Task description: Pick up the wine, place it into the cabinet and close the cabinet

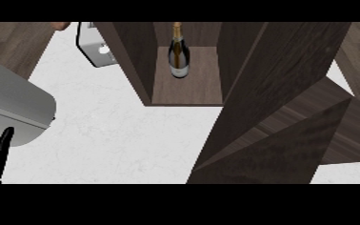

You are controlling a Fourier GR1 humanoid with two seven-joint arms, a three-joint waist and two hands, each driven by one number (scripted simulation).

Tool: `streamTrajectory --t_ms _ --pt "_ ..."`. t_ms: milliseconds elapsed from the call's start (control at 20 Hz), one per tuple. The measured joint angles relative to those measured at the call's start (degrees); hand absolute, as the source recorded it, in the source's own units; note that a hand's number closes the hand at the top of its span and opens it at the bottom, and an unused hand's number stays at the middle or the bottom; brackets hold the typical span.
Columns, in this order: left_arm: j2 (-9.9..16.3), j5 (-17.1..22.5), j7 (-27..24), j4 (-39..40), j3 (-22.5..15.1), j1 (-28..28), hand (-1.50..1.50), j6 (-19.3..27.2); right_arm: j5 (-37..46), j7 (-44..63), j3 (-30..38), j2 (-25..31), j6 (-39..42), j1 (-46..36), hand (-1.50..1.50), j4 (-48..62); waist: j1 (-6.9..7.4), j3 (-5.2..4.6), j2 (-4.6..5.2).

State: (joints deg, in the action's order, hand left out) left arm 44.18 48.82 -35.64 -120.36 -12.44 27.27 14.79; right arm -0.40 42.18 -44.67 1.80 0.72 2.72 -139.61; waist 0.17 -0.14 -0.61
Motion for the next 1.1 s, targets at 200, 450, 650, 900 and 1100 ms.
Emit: streamTrajectory --t_ms 200,450,650,900,1100 --pt "1.2 2.2 1.7 0.1 3.0 -0.2 -1.5 -2.3 2.9 -1.0 -2.6 0.4 -5.7 -3.9 1.5 1.4 0.14 -0.02 0.05" --pt "1.3 3.6 3.2 1.5 4.7 -1.3 -1.5 -4.6 6.6 -0.5 -4.6 3.6 -11.8 -10.1 1.5 1.9 0.22 -0.06 0.1" --pt "0.9 4.6 4.5 2.2 5.4 -2.4 -1.5 -5.9 7.9 0.8 -5.6 6.0 -16.4 -15.9 1.5 2.6 0.48 -0.07 0.24" --pt "0.2 5.3 6.4 1.8 5.4 -4.4 -1.5 -5.9 5.7 1.6 -6.7 8.7 -21.0 -23.1 1.5 3.9 1.07 -0.07 0.49" --pt "0.1 6.0 7.4 2.5 6.4 -4.9 -1.5 -7.1 0.8 1.6 -4.4 7.4 -23.9 -29.8 1.5 7.5 1.87 -0.06 0.69"
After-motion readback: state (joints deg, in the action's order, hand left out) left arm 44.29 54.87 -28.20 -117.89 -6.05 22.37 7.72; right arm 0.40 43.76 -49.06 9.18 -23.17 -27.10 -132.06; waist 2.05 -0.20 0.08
